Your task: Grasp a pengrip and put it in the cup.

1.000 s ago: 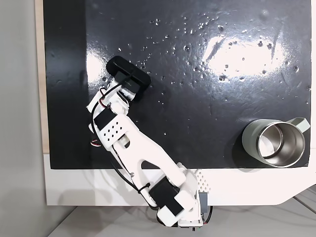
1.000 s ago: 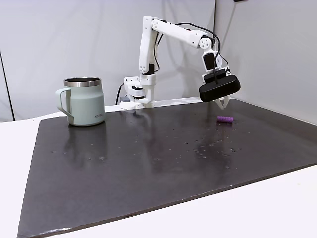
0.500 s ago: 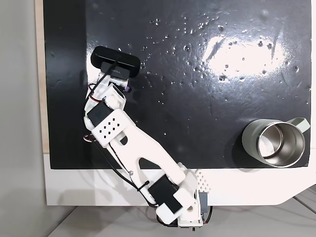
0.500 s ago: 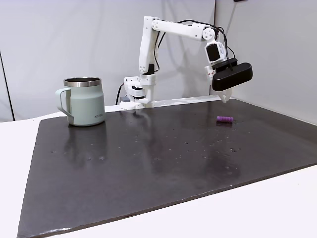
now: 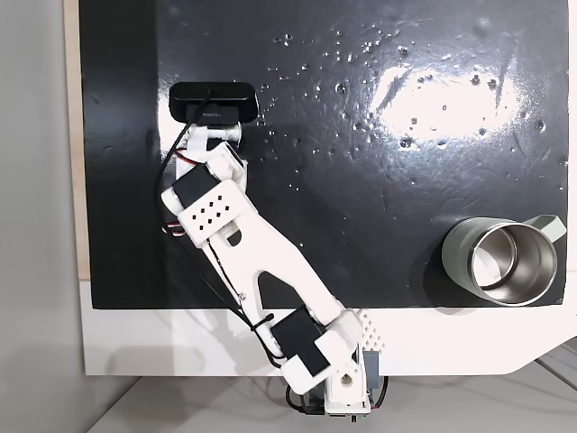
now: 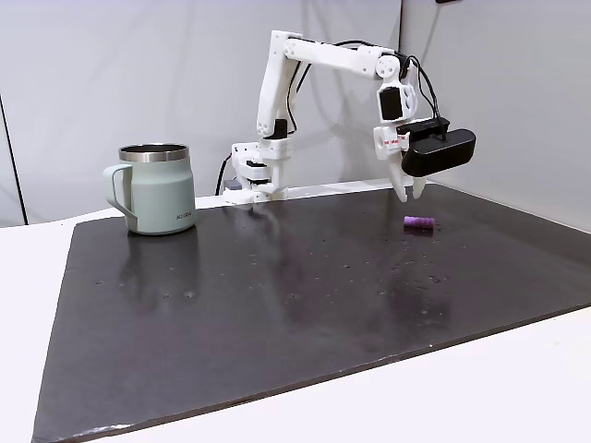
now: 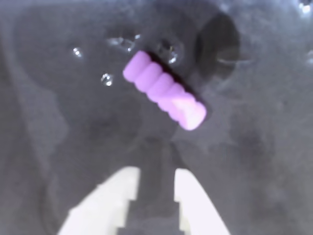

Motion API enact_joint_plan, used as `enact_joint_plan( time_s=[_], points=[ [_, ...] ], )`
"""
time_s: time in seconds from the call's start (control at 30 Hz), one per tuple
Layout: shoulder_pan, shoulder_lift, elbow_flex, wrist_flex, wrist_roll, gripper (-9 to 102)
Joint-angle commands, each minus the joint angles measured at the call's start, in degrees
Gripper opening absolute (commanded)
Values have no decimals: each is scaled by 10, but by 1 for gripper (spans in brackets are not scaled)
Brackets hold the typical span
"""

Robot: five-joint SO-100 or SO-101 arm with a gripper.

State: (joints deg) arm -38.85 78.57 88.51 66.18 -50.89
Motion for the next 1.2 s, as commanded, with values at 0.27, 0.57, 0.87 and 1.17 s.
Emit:
enact_joint_plan(
  time_s=[0.27,0.57,0.87,1.17],
  points=[
    [-9,-35,-113,76,-107,20],
    [8,-65,-220,178,-205,21],
    [13,-127,-269,190,-273,22],
    [13,-202,-327,182,-314,22]
  ],
)
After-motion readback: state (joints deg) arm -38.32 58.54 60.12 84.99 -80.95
